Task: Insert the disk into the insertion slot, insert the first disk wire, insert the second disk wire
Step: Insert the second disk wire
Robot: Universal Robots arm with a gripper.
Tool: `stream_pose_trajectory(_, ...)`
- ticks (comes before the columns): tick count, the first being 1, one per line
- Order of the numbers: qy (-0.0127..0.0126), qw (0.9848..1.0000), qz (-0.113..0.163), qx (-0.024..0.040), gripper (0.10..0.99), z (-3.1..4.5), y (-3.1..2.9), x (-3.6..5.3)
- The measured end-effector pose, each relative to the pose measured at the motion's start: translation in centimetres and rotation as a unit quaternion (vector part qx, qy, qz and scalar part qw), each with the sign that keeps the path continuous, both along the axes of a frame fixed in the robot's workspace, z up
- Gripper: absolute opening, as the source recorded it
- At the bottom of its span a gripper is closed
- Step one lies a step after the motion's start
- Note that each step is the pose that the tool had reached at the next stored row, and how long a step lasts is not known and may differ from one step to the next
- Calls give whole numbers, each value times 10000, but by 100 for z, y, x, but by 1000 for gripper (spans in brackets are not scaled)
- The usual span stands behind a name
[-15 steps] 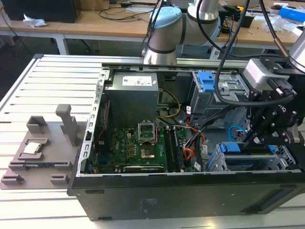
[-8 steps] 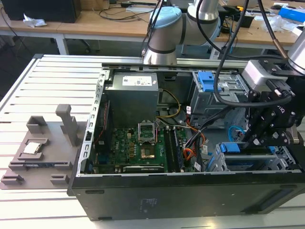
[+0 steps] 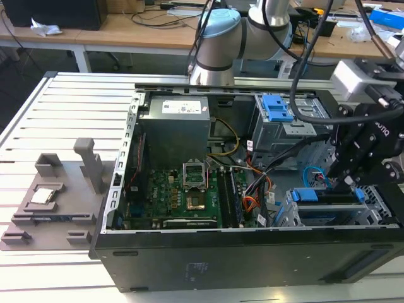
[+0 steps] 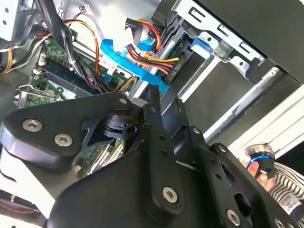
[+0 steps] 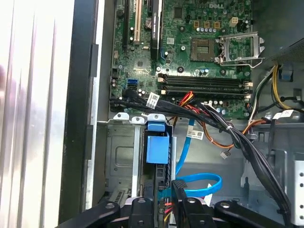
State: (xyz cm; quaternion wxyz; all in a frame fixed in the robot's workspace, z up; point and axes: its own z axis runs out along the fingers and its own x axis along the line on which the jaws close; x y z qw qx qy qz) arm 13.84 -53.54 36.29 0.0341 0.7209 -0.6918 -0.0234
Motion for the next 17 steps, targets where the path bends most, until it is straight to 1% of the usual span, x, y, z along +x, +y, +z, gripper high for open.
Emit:
stream_pose_trajectory(4, 0, 10000, 0, 0, 298, 153, 5, 0)
stream_pose_trajectory(5, 0, 10000, 0, 0, 282, 184, 15, 0)
stream_pose_trajectory(6, 0, 10000, 0, 0, 216, 202, 21, 0)
stream_pose_trajectory(7, 0, 10000, 0, 0, 216, 244, 30, 0)
stream_pose_trajectory(8, 0, 10000, 0, 0, 106, 302, 34, 0)
stream_pose_trajectory(9, 0, 10000, 0, 0, 106, 343, 34, 0)
stream_pose_trajectory(10, 0, 10000, 0, 1, 106, 355, 34, 0)
stream_pose_trajectory(17, 0, 10000, 0, 1, 106, 357, 34, 0)
